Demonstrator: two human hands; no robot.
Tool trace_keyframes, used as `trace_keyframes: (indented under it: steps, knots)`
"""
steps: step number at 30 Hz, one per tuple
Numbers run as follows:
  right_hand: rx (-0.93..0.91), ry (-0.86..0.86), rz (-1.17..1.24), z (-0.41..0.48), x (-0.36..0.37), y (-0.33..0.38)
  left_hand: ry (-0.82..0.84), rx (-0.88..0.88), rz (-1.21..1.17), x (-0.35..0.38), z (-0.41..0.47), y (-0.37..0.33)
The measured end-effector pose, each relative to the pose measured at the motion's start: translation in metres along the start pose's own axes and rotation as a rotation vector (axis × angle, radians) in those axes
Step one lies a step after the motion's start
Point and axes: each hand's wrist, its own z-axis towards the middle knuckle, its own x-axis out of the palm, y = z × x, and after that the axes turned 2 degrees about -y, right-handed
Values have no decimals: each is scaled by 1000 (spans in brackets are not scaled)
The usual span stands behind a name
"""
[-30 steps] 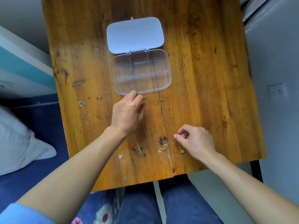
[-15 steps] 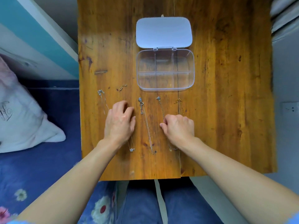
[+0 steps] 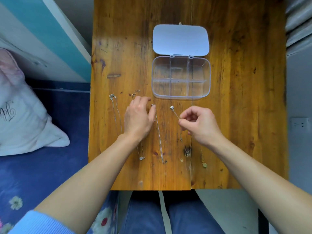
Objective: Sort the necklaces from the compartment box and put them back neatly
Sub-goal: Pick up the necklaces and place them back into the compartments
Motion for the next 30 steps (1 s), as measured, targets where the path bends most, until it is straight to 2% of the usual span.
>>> trace_keyframes:
  steps: [4, 9, 14, 22, 30]
  knots:
    - [-60, 30, 143, 10, -26, 38, -17, -210, -256, -3, 34, -19]
    - [-138, 45, 291, 26, -51, 88, 90, -302, -392, 3, 51, -16]
    - [-188, 31, 231, 53, -53, 115, 142, -355, -534, 5, 52, -9]
    - [-73, 11, 183, 102, -23, 123, 121, -364, -582, 8, 52, -8]
    - [-18, 18, -75, 139, 2, 101, 123, -358, -597, 13, 53, -1]
